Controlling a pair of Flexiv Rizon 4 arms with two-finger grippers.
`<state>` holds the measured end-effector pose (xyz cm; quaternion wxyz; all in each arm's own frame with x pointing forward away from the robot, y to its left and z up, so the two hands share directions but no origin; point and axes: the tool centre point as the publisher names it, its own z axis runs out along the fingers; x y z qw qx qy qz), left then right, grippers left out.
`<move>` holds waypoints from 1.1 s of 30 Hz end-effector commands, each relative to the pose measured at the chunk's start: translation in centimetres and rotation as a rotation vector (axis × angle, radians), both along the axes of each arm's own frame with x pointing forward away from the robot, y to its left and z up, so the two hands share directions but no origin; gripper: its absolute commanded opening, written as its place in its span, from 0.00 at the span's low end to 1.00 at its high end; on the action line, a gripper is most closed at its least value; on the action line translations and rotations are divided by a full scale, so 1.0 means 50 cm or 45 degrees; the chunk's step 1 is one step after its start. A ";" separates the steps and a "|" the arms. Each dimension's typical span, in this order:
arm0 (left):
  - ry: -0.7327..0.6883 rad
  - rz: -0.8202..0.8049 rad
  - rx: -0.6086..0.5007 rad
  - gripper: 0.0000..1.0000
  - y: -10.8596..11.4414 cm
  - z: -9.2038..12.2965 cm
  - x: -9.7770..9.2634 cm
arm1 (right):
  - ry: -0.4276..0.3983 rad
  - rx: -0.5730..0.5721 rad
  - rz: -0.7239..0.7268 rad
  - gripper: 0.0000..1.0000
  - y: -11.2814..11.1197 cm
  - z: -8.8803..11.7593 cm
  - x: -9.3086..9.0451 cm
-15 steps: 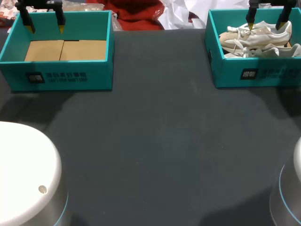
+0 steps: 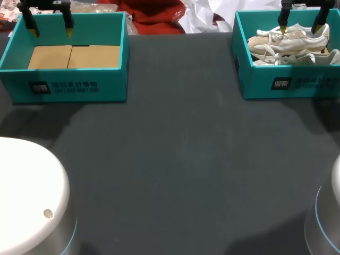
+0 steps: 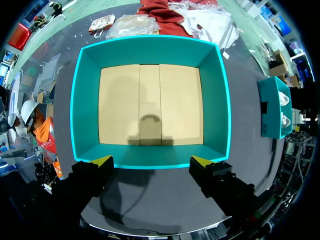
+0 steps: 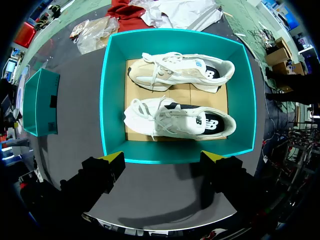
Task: Take the shoe out of the shoebox, open the shoe tongue, remove and reinsert the insole, then place the shoe into the shoebox
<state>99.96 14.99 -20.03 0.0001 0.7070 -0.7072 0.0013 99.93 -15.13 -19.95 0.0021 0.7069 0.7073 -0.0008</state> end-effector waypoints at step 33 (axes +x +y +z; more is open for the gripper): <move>0.001 0.000 0.001 1.00 0.000 0.000 0.000 | -0.071 -0.142 -0.069 1.00 -0.237 -0.081 0.038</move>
